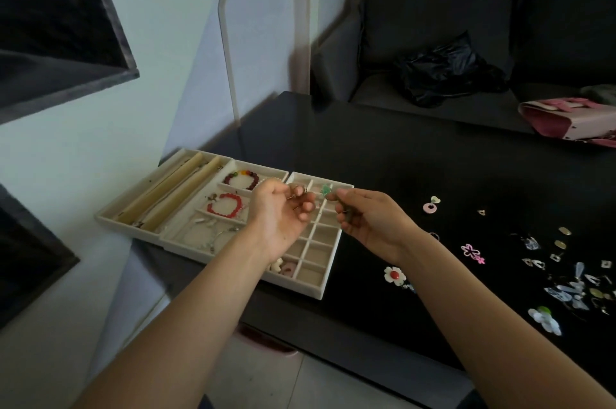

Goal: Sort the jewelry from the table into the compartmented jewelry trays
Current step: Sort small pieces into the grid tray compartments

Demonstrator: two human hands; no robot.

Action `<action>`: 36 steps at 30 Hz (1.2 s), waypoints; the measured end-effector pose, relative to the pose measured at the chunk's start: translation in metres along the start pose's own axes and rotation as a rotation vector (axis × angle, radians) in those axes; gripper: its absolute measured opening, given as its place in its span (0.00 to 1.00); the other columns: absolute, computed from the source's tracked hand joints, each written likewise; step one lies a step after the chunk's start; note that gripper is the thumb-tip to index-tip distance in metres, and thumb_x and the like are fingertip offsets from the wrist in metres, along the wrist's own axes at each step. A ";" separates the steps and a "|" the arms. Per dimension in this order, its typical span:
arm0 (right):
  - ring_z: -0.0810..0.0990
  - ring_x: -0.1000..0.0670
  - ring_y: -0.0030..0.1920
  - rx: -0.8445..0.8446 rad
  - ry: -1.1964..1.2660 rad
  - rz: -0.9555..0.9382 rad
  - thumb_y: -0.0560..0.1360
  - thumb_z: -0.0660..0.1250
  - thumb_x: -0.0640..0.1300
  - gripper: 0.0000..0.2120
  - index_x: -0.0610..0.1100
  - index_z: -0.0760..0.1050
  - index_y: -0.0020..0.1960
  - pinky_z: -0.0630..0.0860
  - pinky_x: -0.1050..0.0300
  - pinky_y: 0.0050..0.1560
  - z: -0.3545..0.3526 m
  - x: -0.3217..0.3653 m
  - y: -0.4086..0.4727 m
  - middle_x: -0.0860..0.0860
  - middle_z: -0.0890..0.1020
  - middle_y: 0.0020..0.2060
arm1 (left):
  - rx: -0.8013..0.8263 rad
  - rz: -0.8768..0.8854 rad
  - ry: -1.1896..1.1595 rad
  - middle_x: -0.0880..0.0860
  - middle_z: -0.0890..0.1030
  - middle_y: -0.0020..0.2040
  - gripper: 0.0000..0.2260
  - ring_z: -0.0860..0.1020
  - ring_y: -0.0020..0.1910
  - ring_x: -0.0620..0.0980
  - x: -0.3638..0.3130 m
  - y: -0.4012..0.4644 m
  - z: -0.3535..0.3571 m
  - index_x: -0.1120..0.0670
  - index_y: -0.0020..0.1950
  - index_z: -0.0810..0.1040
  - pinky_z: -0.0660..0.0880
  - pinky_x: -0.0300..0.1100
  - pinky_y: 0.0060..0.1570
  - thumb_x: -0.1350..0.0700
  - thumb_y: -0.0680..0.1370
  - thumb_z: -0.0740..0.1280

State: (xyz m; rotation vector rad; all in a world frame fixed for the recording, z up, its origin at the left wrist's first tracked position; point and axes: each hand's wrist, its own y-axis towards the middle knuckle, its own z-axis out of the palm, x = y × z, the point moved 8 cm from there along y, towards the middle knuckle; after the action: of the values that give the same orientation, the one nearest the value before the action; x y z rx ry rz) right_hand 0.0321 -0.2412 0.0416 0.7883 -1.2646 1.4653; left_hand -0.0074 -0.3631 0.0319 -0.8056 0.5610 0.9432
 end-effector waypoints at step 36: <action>0.74 0.55 0.34 -0.030 -0.608 -0.166 0.78 0.64 0.39 0.06 0.43 0.80 0.47 0.73 0.66 0.36 0.057 -0.008 0.035 0.50 0.79 0.35 | -0.095 0.187 1.144 0.49 0.80 0.55 0.11 0.75 0.55 0.46 -0.050 -0.006 -0.067 0.55 0.55 0.81 0.68 0.40 0.53 0.51 0.76 0.68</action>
State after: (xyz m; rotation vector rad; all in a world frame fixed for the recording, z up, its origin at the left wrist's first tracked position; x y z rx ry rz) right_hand -0.0060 -0.2964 0.0367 1.3484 -1.6126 1.1006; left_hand -0.0323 -0.4432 0.0312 -1.3787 1.6044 0.6005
